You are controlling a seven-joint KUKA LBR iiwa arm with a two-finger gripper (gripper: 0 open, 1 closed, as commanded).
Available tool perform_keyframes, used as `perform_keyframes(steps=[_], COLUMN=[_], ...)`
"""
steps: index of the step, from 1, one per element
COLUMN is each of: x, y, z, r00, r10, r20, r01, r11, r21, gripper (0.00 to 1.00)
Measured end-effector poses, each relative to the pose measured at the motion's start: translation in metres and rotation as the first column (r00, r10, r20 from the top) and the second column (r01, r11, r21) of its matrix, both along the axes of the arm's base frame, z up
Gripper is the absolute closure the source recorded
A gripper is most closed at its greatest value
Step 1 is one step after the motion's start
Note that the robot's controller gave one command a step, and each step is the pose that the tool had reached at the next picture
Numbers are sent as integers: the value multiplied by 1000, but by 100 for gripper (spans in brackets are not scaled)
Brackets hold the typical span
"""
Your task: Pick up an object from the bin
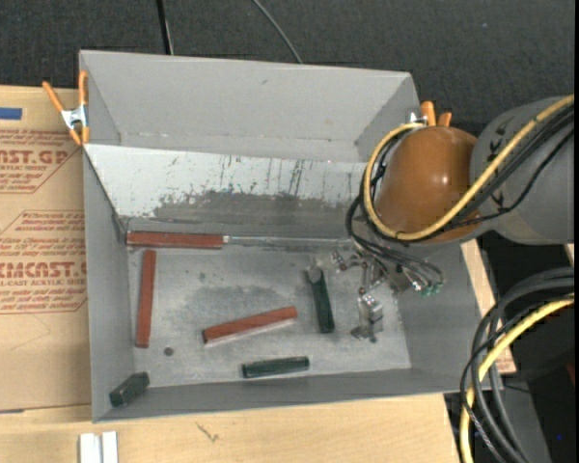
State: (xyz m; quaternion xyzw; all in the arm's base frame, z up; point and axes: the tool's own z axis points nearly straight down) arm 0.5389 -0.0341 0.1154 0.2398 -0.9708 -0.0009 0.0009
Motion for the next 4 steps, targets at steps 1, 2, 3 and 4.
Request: perform_keyframes(steps=[1, 2, 3, 4], x=[4, 11, 19, 19], y=[-2, -5, -2, -2], z=[-4, -41, -45, -45], r00=[999, 1000, 969, 969], r10=[-49, 27, 246, 246], r20=[4, 7, 4, 4], r01=[49, -27, -246, -246], r11=[999, 1000, 969, 969], r21=[1, 0, -1, -1], gripper=[0, 0, 100, 100])
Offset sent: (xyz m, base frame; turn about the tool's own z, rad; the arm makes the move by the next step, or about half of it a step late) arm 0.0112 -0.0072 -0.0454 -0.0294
